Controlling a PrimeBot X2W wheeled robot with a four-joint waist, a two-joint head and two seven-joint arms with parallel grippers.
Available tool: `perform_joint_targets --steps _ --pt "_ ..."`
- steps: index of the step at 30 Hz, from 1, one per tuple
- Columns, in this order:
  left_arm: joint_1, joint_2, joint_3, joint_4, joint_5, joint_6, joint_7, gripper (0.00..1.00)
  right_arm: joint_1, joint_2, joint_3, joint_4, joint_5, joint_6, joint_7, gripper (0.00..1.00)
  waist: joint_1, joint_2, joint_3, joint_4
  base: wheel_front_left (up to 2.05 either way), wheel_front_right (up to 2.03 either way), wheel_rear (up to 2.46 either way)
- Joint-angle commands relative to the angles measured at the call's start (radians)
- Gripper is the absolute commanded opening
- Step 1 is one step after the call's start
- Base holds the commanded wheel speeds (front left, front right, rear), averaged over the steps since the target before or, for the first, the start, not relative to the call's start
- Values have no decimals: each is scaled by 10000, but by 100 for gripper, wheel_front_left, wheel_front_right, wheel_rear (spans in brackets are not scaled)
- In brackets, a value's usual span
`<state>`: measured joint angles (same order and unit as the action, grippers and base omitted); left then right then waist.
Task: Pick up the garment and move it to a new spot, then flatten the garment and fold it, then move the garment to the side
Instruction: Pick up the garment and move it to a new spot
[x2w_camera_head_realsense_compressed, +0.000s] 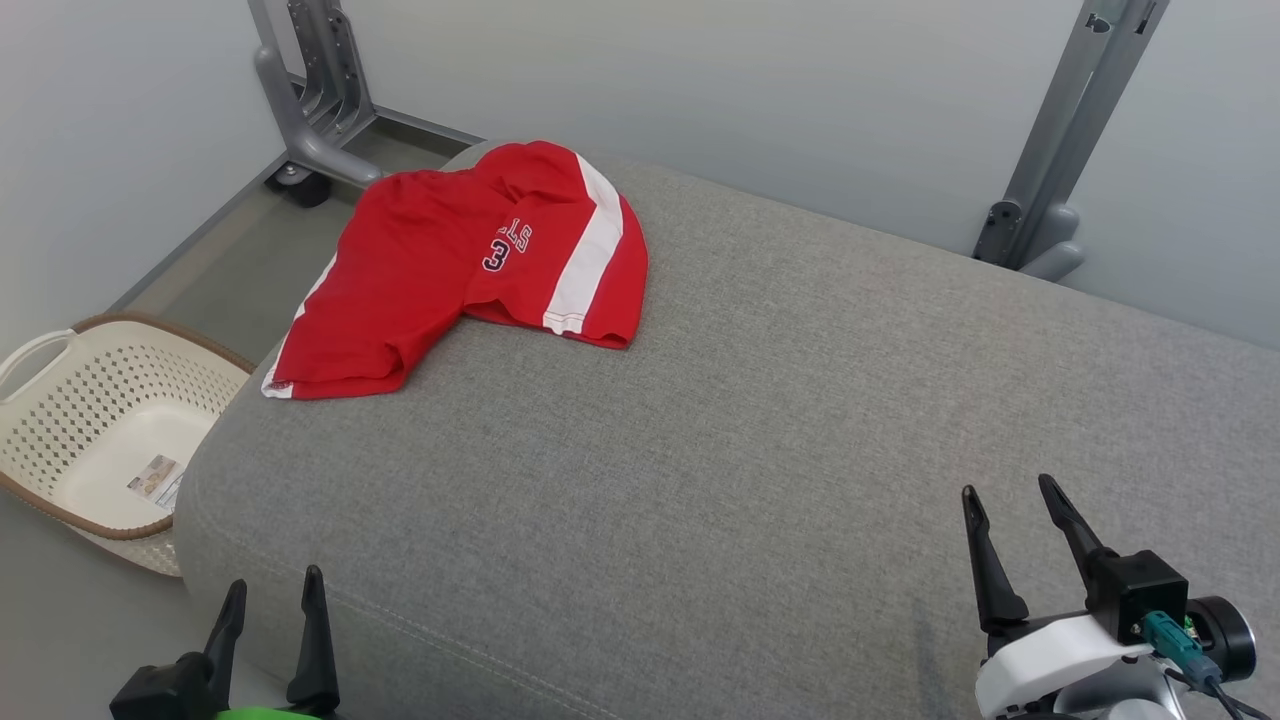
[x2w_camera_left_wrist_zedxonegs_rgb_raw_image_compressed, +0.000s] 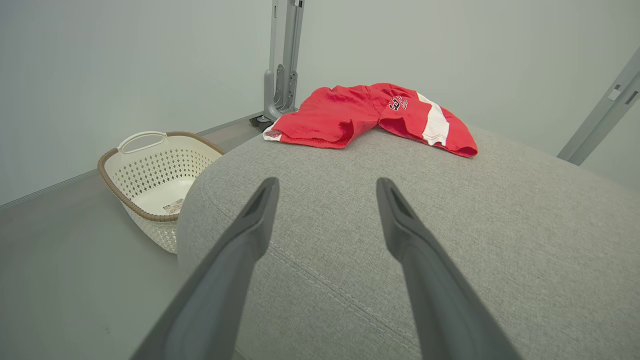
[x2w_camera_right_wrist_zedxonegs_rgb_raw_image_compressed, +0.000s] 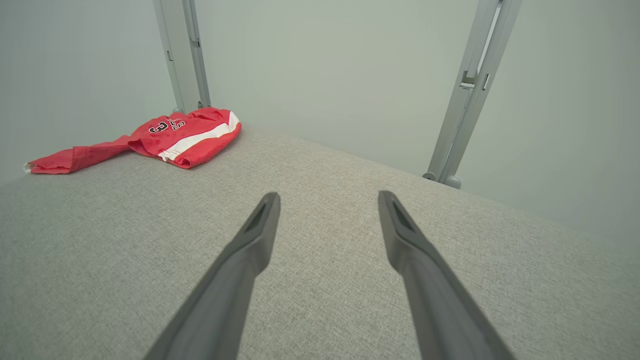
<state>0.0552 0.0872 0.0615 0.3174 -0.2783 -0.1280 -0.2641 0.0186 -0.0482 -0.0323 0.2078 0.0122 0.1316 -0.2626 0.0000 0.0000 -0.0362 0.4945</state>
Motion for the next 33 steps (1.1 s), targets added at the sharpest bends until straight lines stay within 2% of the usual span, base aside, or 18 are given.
perform_joint_targets --steps 1,7,13,17,22,27,33 --pt "32 46 4 -12 76 -29 10 100 -13 -42 -7 3 87 -19 -29 100 0 0 14 12 0 0 0" --pt "-872 309 -656 492 -196 -29 10 100 193 -42 -372 -369 -9 -19 -29 100 0 0 444 163 0 0 0" --pt "-3435 428 -1405 1556 -1268 -29 10 100 -1231 -272 -361 -904 -1119 -19 -27 100 0 0 2909 -333 0 0 0" --pt "-5439 859 -1779 2675 -1955 -23 16 100 -2317 -616 -258 -1099 -1509 -19 -28 100 0 0 4305 -723 0 0 0" --pt "-7203 1340 -2238 4351 -2630 -23 61 100 -3109 -884 -28 -1416 -1830 -19 25 100 0 0 5516 -1232 0 0 0" --pt "-8350 1690 -2861 5885 -3572 -23 446 100 -3337 -1028 144 -1872 -1952 -19 228 100 0 0 6206 -1639 0 0 0" --pt "-8934 2048 -3584 6761 -4265 -21 886 100 -3202 -1070 162 -2375 -1934 -19 431 100 0 0 6433 -1977 0 0 0"
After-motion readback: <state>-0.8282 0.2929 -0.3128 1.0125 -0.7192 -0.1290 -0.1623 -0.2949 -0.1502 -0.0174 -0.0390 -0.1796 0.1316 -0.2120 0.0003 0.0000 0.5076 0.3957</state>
